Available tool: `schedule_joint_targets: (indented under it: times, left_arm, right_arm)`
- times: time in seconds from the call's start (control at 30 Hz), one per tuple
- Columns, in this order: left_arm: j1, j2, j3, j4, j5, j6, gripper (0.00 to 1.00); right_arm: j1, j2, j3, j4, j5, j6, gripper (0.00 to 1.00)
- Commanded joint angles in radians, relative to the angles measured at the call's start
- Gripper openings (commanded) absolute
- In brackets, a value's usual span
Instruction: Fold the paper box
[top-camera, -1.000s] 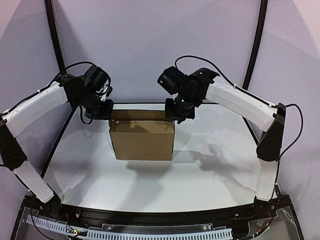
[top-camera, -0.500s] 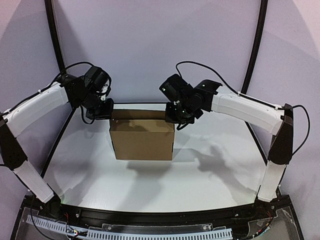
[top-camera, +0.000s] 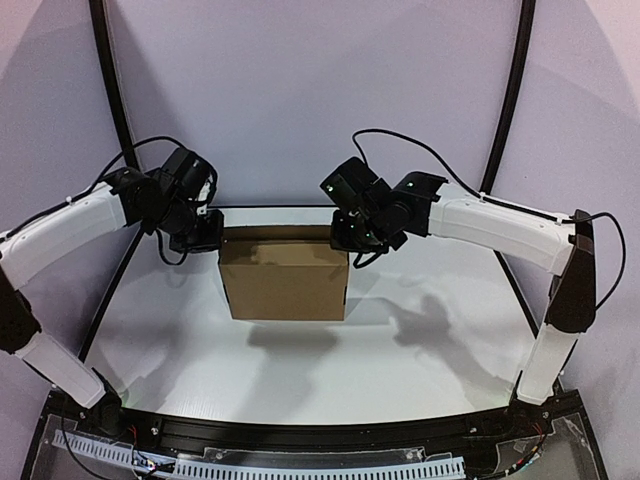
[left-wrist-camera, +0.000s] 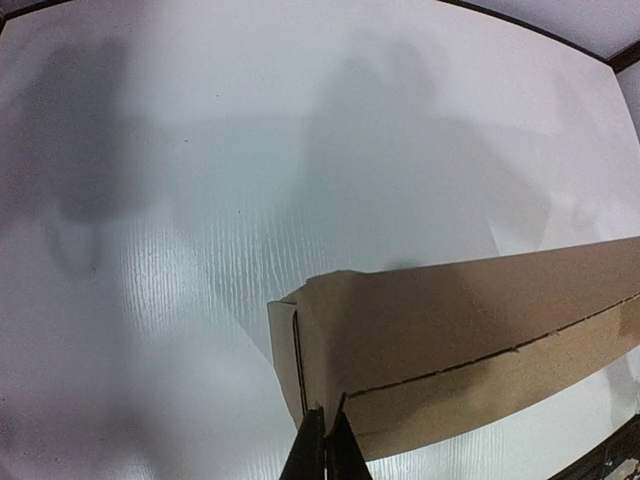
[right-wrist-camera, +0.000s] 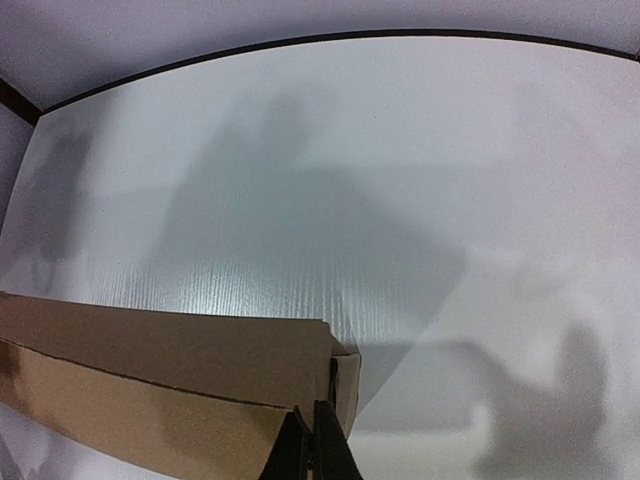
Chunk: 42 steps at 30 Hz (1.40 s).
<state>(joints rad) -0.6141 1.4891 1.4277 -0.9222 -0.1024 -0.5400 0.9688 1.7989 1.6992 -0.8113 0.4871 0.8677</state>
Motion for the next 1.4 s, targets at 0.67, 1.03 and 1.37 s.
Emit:
schedule_joint_targets:
  times: [0.67, 1.03, 1.37]
  left_arm:
    - [-0.018, -0.123, -0.326, 0.077, -0.013, -0.040, 0.02]
    - [-0.018, -0.192, -0.146, 0.008, -0.001, 0.017, 0.63]
    - [-0.018, -0.304, -0.042, -0.122, -0.089, 0.031, 0.99]
  right_arm:
    - [0.168, -0.103, -0.510, 0.552, 0.094, -0.088, 0.00]
    - [0.168, -0.146, -0.333, 0.470, 0.124, -0.242, 0.24]
    - [0.166, -0.202, -0.247, 0.463, -0.040, -0.326, 0.98]
